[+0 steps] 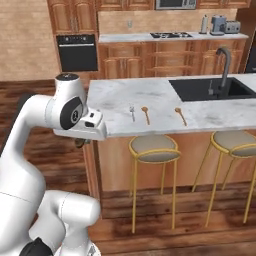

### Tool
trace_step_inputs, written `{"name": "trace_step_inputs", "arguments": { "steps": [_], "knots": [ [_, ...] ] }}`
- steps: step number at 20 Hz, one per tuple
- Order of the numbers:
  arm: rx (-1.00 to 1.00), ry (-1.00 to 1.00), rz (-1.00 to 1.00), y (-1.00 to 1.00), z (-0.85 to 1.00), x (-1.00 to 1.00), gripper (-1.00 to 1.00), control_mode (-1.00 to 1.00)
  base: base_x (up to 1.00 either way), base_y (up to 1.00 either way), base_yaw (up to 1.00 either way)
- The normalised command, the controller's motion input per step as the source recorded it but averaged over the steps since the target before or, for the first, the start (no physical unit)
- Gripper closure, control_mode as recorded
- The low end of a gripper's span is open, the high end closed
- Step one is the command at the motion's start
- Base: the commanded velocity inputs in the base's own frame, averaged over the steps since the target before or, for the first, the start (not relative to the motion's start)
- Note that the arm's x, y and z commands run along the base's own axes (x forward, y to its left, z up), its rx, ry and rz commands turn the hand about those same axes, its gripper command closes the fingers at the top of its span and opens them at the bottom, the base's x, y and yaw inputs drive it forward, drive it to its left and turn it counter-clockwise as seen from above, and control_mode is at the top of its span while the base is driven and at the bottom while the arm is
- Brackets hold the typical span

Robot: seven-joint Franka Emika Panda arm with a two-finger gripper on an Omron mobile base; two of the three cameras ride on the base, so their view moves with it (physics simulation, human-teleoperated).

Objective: Pick up the metallic utensils from the counter and place them in the open drawer. Make sure not to pick up any wooden utensils.

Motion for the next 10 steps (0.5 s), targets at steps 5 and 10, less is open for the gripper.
{"name": "trace_step_inputs", "arguments": {
  "steps": [5,10],
  "knots": [
    [0.0,0.0,0.0,0.0,0.0,0.0,1.0,1.0,0.01,1.0,-0.32],
    [0.0,0.0,0.0,0.0,0.0,0.0,1.0,1.0,0.14,1.0,-0.33]
  ]
}}
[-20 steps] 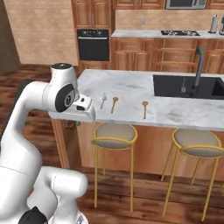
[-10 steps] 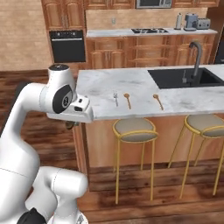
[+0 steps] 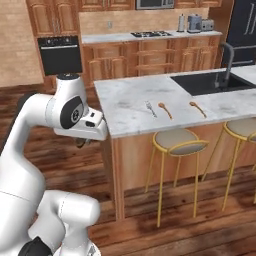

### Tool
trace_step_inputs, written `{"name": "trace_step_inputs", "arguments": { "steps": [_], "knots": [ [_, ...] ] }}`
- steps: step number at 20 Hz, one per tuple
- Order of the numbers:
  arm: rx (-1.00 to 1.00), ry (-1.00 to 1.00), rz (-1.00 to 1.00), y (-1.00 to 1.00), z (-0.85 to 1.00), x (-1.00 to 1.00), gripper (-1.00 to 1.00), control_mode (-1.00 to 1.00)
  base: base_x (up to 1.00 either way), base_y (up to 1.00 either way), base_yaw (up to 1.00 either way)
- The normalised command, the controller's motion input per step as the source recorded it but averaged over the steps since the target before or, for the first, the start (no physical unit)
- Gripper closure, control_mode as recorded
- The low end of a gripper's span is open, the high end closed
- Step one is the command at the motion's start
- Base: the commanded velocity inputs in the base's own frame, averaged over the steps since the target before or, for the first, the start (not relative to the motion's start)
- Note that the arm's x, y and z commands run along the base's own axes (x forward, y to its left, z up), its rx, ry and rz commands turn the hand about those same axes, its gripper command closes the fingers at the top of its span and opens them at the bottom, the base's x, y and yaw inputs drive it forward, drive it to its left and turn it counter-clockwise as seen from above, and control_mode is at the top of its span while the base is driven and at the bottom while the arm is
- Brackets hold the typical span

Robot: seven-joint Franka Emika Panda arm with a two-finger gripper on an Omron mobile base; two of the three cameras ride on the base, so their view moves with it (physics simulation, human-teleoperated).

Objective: Pick up the metallic utensils from the counter and place them in the open drawer. Make sure not to pick up any wooden utensils.

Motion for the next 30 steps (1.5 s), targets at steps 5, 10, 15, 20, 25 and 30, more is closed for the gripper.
{"name": "trace_step_inputs", "arguments": {
  "steps": [5,10,15,20,25,30],
  "knots": [
    [0.0,0.0,0.0,0.0,0.0,0.0,1.0,1.0,0.47,1.0,-0.28],
    [0.0,0.0,0.0,0.0,0.0,0.0,1.0,1.0,0.81,1.0,-0.11],
    [0.0,0.0,0.0,0.0,0.0,0.0,1.0,1.0,0.91,1.0,0.12],
    [0.0,0.0,0.0,0.0,0.0,0.0,1.0,1.0,0.99,1.0,0.03],
    [0.0,0.0,0.0,0.0,0.0,0.0,1.0,1.0,0.98,1.0,-0.25],
    [0.0,0.0,0.0,0.0,0.0,0.0,1.0,1.0,0.68,1.0,-0.34]
  ]
}}
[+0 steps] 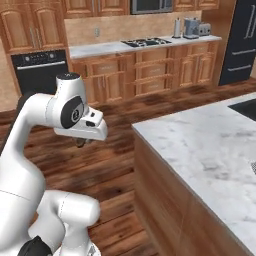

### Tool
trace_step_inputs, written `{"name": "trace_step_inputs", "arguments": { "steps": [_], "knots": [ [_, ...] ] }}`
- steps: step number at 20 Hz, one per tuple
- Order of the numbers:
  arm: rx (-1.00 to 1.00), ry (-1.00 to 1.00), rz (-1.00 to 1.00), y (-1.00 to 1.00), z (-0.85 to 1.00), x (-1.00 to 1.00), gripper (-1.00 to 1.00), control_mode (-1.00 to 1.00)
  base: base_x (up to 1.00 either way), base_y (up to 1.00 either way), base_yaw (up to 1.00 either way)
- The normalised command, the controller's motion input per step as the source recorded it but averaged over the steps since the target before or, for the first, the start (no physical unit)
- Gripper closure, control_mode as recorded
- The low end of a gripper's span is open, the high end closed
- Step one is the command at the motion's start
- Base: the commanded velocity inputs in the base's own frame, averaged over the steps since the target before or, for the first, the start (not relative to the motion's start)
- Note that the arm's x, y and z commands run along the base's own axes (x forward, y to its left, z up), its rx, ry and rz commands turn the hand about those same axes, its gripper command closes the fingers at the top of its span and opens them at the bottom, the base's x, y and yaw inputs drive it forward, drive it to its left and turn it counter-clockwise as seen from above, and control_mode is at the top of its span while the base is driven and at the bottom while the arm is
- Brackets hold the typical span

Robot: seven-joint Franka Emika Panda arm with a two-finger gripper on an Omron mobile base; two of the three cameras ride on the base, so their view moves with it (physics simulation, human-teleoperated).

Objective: Pick up the metallic utensils from the counter and place them in the open drawer. Make sure not to pick up any wooden utensils.

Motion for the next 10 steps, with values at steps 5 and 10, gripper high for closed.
{"name": "trace_step_inputs", "arguments": {
  "steps": [5,10],
  "knots": [
    [0.0,0.0,0.0,0.0,0.0,0.0,1.0,1.0,0.46,1.0,-0.33],
    [0.0,0.0,0.0,0.0,0.0,0.0,1.0,1.0,0.6,1.0,-0.3]
  ]
}}
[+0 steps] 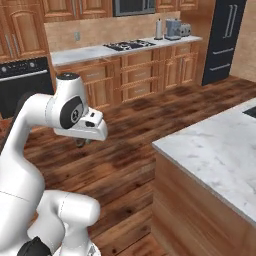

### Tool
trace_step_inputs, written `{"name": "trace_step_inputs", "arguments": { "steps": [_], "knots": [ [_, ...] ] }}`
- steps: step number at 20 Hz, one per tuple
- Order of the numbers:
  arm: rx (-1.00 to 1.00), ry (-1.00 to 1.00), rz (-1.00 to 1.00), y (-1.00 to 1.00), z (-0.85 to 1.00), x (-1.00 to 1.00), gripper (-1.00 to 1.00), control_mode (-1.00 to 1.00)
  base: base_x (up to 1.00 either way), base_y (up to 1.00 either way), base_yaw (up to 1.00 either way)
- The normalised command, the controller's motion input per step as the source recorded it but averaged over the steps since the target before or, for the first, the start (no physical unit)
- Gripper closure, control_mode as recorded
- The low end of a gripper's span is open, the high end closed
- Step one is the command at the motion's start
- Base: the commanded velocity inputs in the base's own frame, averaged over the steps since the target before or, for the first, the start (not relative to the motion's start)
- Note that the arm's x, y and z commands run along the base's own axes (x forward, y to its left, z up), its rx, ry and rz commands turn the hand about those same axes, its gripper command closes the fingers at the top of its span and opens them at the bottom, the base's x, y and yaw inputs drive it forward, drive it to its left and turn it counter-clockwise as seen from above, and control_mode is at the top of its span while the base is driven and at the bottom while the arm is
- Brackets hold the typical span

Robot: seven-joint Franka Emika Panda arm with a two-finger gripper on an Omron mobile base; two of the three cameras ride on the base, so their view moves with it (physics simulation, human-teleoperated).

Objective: Pick up the metallic utensils from the counter and place them in the open drawer. Make sure not to pick up any wooden utensils.

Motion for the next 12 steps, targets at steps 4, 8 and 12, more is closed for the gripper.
{"name": "trace_step_inputs", "arguments": {
  "steps": [4,8,12],
  "knots": [
    [0.0,0.0,0.0,0.0,0.0,0.0,1.0,1.0,1.0,1.0,-0.14],
    [0.0,0.0,0.0,0.0,0.0,0.0,1.0,1.0,1.0,1.0,-0.08],
    [0.0,0.0,0.0,0.0,0.0,0.0,1.0,1.0,1.0,1.0,-0.01]
  ]
}}
